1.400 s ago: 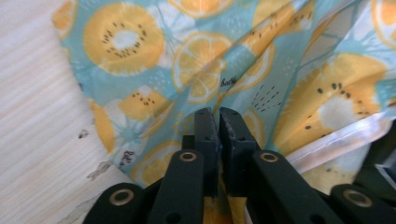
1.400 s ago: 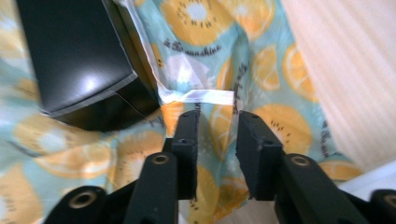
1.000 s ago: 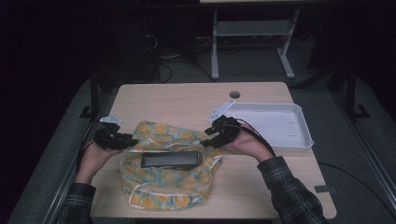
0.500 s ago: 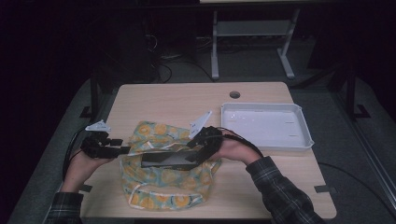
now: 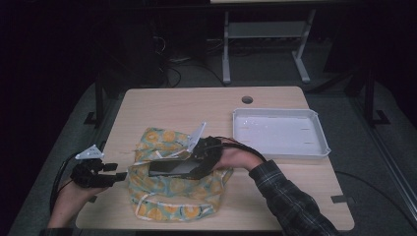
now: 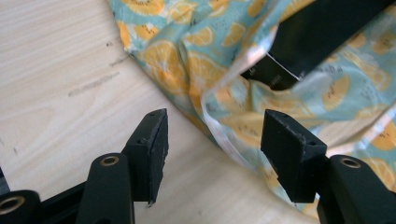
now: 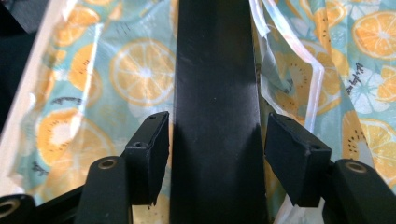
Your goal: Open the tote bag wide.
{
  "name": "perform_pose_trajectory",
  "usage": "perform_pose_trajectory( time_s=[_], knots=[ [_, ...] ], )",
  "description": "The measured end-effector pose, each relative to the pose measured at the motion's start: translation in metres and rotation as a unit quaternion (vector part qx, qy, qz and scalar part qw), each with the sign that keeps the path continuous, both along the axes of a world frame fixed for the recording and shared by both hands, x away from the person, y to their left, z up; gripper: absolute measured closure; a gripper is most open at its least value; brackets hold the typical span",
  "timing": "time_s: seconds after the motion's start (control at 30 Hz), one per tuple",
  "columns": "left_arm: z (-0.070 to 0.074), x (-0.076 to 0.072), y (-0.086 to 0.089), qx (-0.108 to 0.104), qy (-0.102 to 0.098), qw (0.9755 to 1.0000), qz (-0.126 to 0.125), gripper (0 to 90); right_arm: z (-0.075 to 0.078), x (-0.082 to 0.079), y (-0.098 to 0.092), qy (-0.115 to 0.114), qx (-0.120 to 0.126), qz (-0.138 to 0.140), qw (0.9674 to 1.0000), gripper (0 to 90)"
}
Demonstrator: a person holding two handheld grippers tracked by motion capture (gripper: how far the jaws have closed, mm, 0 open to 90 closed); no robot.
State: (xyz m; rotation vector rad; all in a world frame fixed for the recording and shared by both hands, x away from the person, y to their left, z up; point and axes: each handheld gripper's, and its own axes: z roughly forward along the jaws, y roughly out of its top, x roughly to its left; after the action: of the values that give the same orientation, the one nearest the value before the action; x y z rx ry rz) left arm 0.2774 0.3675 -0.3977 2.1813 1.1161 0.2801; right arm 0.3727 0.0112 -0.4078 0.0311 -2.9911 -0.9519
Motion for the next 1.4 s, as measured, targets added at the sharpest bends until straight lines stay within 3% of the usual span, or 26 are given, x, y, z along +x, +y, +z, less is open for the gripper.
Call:
perform_pose_trajectory(
  time_s=[0.27, 0.5, 1.4],
  knots=[
    [-0.001, -0.01, 0.0, -0.001, -0.002, 1.0, 0.0, 38.8, -0.012, 0.004, 0.008, 0.006, -0.026, 0.007, 0.9996, 39.4],
    [-0.003, -0.009, -0.001, -0.002, 0.003, 1.0, -0.001, 38.2, -0.01, 0.003, 0.008, 0.012, -0.026, 0.006, 0.9996, 41.7],
    [-0.001, -0.005, -0.006, 0.001, -0.005, 0.9998, -0.019, 36.3, 0.034, -0.008, -0.009, 0.021, 0.018, 0.001, 0.9996, 41.9]
  ],
)
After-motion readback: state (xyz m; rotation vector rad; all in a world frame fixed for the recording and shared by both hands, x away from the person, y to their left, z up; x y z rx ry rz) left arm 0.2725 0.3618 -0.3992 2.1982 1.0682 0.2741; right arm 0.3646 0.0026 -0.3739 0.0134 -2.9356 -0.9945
